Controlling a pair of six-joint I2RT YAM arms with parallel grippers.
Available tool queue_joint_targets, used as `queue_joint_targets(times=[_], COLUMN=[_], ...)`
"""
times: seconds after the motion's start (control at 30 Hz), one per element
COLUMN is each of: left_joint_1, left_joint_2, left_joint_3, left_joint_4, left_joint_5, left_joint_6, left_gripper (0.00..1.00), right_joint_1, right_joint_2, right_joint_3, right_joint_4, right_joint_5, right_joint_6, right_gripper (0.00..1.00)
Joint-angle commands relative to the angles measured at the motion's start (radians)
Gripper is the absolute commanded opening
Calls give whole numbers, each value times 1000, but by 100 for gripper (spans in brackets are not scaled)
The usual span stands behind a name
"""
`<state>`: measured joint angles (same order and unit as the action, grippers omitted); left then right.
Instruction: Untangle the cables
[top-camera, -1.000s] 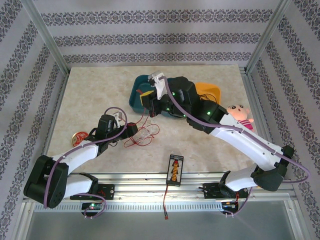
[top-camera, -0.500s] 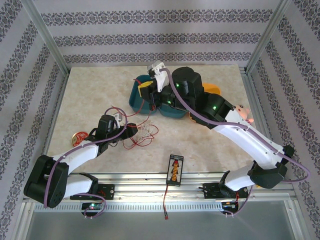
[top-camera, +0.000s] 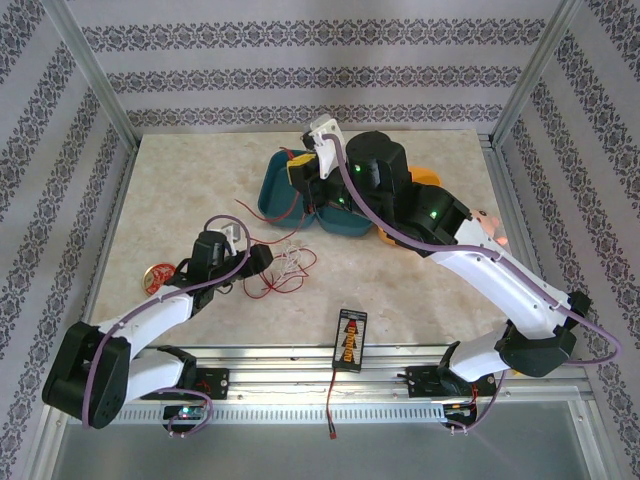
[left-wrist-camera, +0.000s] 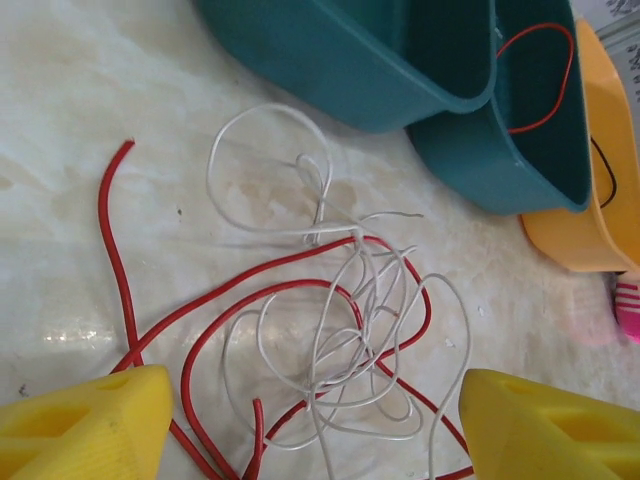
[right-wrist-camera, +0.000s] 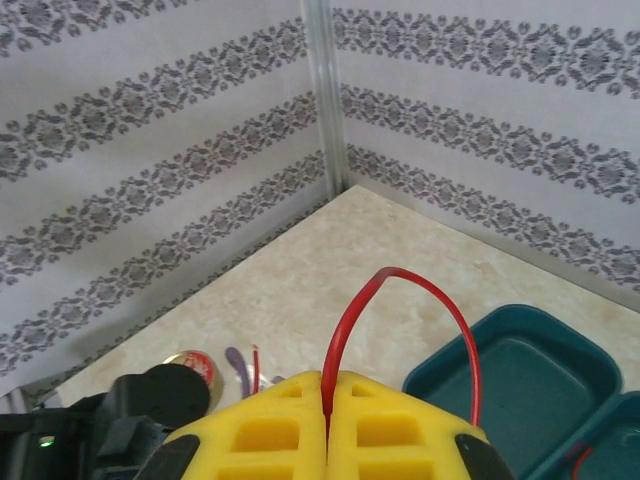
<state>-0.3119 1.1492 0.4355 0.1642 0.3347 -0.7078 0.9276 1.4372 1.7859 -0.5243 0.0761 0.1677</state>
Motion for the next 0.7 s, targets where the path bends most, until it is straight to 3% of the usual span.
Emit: queue_joint_targets(times=[0.0, 0.27, 0.67], left_joint_1=[12, 12, 12], left_joint_2=[-34, -60, -89], left_joint_3=[-12, -1, -12], left_joint_4=[-41, -94, -113], left_joint_5=[-37, -53, -63], left_joint_6=[1, 22, 19], left_gripper=[79, 89, 95], right_joint_1=[8, -92, -367], right_joint_2=[-29, -51, -74], right_joint_3=[-27, -87, -241], right_joint_4=[-3, -24, -33], right_joint_5=[109, 127, -36], right_joint_6=[-25, 33, 196], right_gripper=[0, 0, 0])
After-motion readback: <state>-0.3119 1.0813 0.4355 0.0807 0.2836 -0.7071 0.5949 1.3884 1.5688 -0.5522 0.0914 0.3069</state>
